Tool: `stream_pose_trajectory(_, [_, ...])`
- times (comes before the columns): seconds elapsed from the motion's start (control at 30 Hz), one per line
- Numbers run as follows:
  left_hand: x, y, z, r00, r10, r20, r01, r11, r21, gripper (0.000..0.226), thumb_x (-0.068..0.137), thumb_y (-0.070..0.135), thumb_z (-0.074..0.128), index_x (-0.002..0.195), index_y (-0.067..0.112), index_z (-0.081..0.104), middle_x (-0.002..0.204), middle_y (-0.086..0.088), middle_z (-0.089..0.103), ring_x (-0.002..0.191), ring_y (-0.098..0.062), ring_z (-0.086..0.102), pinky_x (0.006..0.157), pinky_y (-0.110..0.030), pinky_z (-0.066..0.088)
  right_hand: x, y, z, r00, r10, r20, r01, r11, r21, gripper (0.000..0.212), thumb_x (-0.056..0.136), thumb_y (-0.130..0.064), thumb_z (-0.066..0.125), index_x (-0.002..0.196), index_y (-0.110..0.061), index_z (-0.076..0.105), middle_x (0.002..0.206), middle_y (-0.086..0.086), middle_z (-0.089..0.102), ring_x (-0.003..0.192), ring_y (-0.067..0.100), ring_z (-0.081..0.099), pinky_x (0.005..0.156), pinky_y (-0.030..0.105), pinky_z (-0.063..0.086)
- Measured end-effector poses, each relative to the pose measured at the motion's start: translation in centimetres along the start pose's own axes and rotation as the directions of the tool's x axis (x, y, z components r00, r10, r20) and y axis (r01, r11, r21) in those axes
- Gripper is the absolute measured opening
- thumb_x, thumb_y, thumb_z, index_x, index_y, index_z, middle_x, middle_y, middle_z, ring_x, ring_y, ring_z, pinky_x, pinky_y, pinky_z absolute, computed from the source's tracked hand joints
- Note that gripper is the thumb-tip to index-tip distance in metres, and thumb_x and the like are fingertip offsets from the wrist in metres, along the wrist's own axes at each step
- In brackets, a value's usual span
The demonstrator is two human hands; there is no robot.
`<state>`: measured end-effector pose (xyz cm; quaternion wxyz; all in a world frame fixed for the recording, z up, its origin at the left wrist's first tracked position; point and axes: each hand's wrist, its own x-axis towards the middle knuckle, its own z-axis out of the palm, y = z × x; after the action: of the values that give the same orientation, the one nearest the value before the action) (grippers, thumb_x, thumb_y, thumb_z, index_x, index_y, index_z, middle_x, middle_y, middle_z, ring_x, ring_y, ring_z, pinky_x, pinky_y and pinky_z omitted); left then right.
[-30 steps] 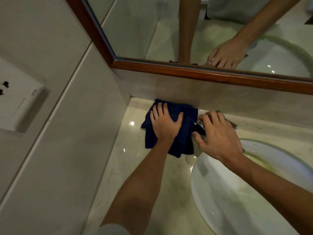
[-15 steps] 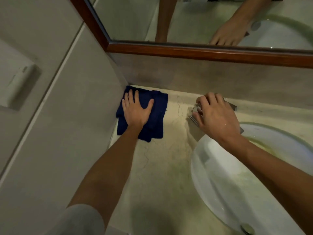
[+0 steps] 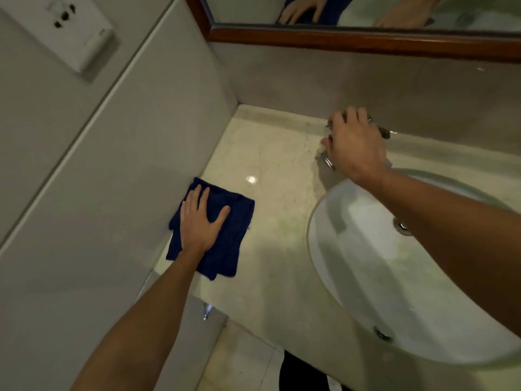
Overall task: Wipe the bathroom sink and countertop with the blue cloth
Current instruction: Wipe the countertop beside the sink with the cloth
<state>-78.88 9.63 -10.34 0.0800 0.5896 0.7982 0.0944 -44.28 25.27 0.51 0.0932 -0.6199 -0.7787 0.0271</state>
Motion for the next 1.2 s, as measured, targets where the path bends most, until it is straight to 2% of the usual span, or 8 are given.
stream_pose_trajectory(0.17, [-6.8,-4.3,-0.7,1.0,-0.017,-0.005,0.017,1.0,0.005,0.082,0.094,0.071,0.04,0.158,0.019,0.032,0.167,-0.001,0.024,0.152,-0.025,0.024,0.126,-0.049,0.015,0.1,0.0,0.1,1.0,-0.017,0.014,0.017,0.999,-0.039,0.041,0.099,-0.032,0.056,0.125,0.0,0.052,0.122,0.025,0.053,0.113,0.041,0.049,0.089,0.054,0.05])
stream_pose_trajectory(0.33, [-8.3,-3.4,-0.1,0.995,-0.102,-0.018,0.102,0.994,0.032,0.086,0.093,0.074,0.036,0.158,0.018,0.033,0.166,-0.004,0.026,0.153,-0.028,0.023,0.126,-0.05,0.014,0.3,0.1,0.4,1.0,-0.026,0.012,0.026,0.998,-0.062,0.045,0.099,-0.033,0.059,0.126,0.002,0.051,0.122,0.027,0.052,0.113,0.043,0.048,0.087,0.055,0.048])
stream_pose_trajectory(0.47, [-11.8,1.2,0.7,0.992,-0.126,-0.006,0.126,0.992,0.025,0.084,0.094,0.073,0.036,0.159,0.02,0.029,0.167,-0.003,0.023,0.154,-0.025,0.017,0.126,-0.05,0.014,0.3,0.1,0.3,0.999,-0.032,0.009,0.032,0.997,-0.071,0.045,0.099,-0.032,0.06,0.124,0.003,0.05,0.123,0.029,0.051,0.115,0.045,0.047,0.088,0.057,0.047])
stream_pose_trajectory(0.63, [-17.9,11.4,2.8,0.987,-0.152,0.043,0.152,0.988,0.015,0.085,0.095,0.072,0.039,0.161,0.022,0.022,0.17,0.002,0.013,0.157,-0.02,0.005,0.128,-0.043,0.006,0.3,0.0,0.0,0.999,-0.028,0.032,0.03,0.998,-0.06,0.045,0.101,-0.031,0.057,0.126,0.005,0.049,0.125,0.03,0.05,0.118,0.047,0.046,0.093,0.059,0.046])
stream_pose_trajectory(0.73, [-21.6,17.7,4.1,0.991,-0.111,0.077,0.115,0.993,-0.039,0.086,0.095,0.071,0.038,0.162,0.02,0.02,0.171,0.001,0.011,0.157,-0.02,0.0,0.127,-0.042,0.002,0.3,0.0,0.0,0.999,-0.024,0.031,0.026,0.998,-0.061,0.044,0.1,-0.031,0.058,0.125,0.005,0.05,0.125,0.031,0.049,0.118,0.046,0.045,0.093,0.059,0.045])
stream_pose_trajectory(0.83, [-23.9,21.8,5.0,0.99,-0.078,0.121,0.08,0.997,-0.013,0.084,0.096,0.069,0.033,0.163,0.023,0.013,0.171,0.002,0.003,0.157,-0.018,-0.007,0.127,-0.041,-0.004,0.2,0.0,-0.1,0.999,-0.019,0.033,0.021,0.998,-0.065,0.045,0.1,-0.03,0.059,0.125,0.005,0.05,0.126,0.032,0.049,0.12,0.047,0.045,0.094,0.059,0.045])
stream_pose_trajectory(1.07, [-23.9,21.6,5.2,0.984,-0.111,0.139,0.122,0.99,-0.076,0.078,0.098,0.067,0.033,0.163,0.028,0.013,0.171,0.008,0.003,0.157,-0.013,-0.007,0.127,-0.036,-0.006,0.1,0.2,-0.2,0.999,-0.025,0.025,0.026,0.999,-0.048,0.042,0.099,-0.029,0.059,0.125,0.003,0.05,0.125,0.032,0.049,0.119,0.046,0.045,0.092,0.056,0.044])
stream_pose_trajectory(1.2, [-21.5,19.3,4.5,0.973,-0.211,0.094,0.219,0.972,-0.086,0.078,0.098,0.069,0.03,0.163,0.028,0.013,0.17,0.009,0.005,0.157,-0.013,-0.003,0.126,-0.034,-0.008,0.1,0.2,-0.4,0.999,-0.024,0.029,0.026,0.998,-0.051,0.042,0.098,-0.029,0.06,0.125,0.002,0.051,0.124,0.031,0.051,0.117,0.046,0.047,0.091,0.055,0.045])
